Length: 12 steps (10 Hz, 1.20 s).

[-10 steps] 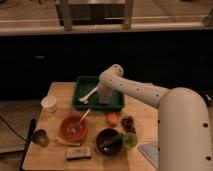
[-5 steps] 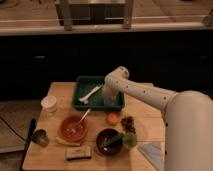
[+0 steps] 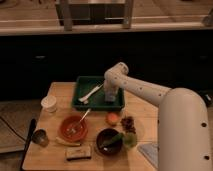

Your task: Wipe tray with sponge

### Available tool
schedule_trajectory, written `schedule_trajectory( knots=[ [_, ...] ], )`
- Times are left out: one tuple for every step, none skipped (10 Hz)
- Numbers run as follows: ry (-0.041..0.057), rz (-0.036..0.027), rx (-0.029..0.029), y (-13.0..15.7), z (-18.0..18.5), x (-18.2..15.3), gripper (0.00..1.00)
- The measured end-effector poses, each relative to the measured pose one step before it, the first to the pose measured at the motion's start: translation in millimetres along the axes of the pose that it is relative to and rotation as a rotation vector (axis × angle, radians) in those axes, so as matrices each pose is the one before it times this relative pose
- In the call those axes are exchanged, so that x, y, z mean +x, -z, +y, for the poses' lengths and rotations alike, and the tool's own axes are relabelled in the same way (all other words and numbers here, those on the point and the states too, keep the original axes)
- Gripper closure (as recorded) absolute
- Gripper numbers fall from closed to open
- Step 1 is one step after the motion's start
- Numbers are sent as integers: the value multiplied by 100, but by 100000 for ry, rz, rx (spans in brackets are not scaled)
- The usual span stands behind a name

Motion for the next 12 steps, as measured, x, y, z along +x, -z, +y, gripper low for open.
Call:
schedule_trajectory(
  knots=[
    [1243,-371,1169,-181,-1181,-285,100],
    [2155,-1378,1705,-58,-951,-706,100],
    [2855,-1853,2142,124,-765,-975,100],
    [2964,-1886,1825,234,-476,-1046,100],
    [2368,-1611,1137,268,60,-814,100],
    [1461,-935,482,205,153,-593,100],
    [2915,-1839,606,307,429,-1005,100],
    [1048,-739,-463,61,356,-549,100],
    [257,-420,-1005,-102,382,-219,100],
    [-838,-4,-2353,-18,1593,317,100],
    [-2164,790,-2266,-28,1715,816,100],
    [-1590,767,-1918,-197,1078,797,100]
  ],
)
